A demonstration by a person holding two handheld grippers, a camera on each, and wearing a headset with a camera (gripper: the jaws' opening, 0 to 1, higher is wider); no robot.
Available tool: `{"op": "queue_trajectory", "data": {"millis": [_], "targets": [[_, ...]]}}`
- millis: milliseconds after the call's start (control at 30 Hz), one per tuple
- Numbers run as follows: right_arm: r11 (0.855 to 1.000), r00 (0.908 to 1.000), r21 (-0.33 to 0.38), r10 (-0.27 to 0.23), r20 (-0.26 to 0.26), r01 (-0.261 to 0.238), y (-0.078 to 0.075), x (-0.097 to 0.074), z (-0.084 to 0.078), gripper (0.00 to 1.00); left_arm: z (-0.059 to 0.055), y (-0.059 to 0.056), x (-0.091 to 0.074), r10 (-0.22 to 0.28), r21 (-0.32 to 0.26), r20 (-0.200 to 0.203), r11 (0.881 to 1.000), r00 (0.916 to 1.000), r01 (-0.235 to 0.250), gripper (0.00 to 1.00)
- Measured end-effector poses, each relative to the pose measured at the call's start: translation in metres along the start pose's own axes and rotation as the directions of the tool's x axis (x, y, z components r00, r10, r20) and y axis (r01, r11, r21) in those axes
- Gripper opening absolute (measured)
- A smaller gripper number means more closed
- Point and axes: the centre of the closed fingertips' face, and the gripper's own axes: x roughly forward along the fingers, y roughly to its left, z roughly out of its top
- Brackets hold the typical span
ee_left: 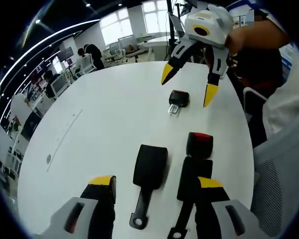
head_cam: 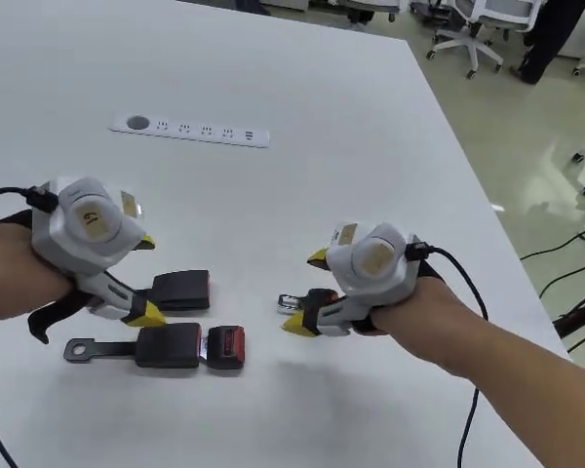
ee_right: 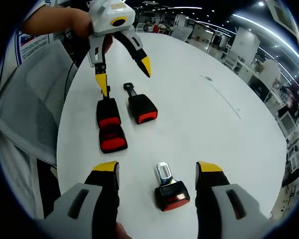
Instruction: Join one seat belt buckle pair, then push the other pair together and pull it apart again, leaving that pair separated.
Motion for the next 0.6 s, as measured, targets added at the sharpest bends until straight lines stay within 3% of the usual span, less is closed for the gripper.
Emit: {"op": "queue_trajectory", "data": {"millis": [67, 267, 500, 600], "targets": [[1.0, 1.0, 0.007, -0.004, 0.005, 0.004, 0.006, -0.002, 0.001, 0.64, 0.003, -0.009, -0.006, 0.007, -0.024, 0.017, 1.0, 0.9998, -0.007, 0.67], [0.999, 0.9996, 0.034, -0.024, 0.016, 0.024, 0.018, -0.012, -0.008, 0.66, -0.012, -0.026, -0.019, 0.045, -0.064, 0.032, 0.997, 0.9985, -0.043, 0.75], [0.993, 0.9984, 0.101, -0.057, 0.002, 0.057, 0.03, -0.029, -0.031, 0.72, -0.045, -0.027, -0.034, 0.113, -0.123, 0.019, 0.986, 0.9935, -0.109, 0.84], [0.986, 0.9968, 0.147, -0.08, 0.009, 0.078, 0.031, -0.035, -0.04, 0.78, -0.059, -0.024, -0.046, 0.15, -0.181, 0.016, 0.973, 0.9886, -0.145, 0.87]]}}
